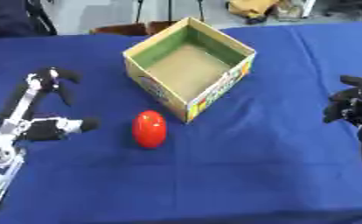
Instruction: Pick up objects on the table and place them in the box.
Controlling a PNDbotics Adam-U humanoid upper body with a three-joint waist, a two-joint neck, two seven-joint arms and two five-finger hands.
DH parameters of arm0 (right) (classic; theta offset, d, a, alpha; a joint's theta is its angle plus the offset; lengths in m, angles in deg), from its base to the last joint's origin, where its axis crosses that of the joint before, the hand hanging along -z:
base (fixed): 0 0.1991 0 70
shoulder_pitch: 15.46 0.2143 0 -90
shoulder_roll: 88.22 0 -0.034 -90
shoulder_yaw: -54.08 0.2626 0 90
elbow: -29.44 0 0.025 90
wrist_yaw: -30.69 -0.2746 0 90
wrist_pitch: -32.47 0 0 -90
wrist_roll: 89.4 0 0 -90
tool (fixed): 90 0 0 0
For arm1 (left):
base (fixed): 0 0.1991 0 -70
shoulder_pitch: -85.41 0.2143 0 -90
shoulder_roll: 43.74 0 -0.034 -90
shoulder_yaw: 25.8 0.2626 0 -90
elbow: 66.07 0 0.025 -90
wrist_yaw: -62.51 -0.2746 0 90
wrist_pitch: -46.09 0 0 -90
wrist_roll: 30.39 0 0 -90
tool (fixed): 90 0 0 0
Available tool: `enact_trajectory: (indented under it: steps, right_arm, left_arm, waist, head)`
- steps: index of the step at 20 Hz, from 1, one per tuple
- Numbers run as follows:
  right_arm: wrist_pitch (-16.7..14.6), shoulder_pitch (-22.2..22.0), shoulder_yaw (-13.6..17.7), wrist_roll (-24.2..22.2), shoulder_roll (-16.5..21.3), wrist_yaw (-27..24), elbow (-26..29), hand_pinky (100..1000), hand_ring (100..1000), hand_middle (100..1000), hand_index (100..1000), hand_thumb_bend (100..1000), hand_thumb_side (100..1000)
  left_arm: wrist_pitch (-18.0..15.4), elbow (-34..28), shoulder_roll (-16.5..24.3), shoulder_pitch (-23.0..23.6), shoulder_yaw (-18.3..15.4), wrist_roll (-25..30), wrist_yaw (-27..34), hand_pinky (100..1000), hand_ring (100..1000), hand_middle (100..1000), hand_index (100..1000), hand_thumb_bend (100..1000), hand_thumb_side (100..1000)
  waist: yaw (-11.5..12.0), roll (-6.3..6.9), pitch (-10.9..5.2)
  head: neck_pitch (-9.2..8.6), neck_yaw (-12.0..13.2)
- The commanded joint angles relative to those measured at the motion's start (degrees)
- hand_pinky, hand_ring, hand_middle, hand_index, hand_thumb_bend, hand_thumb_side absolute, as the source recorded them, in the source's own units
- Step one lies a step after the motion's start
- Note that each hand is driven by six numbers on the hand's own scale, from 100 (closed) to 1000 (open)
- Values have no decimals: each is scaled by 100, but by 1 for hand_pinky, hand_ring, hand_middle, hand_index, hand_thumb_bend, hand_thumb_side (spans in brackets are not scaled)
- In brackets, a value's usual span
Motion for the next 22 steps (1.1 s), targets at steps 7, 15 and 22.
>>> enact_trajectory:
  steps: [7,15,22]
  right_arm:
    - [-21,1,-16,-20,71,-11,109,441,492,524,795,100,848]
    - [-23,0,-23,-30,70,-16,106,441,492,524,795,100,846]
    - [-17,-5,-21,-30,67,-18,107,441,492,524,795,100,846]
  left_arm:
    - [608,378,291,-1004,652,885,-913,633,447,653,789,1000,526]
    - [557,500,61,-1347,776,1730,-1759,592,457,649,806,1000,514]
    - [437,577,-158,-1490,828,2371,-2467,588,456,647,806,1000,512]
  waist:
    - [-44,-28,-116]
    - [-67,-22,-121]
    - [-68,-14,-130]
  head:
    - [-75,34]
    - [-57,87]
    - [-38,97]
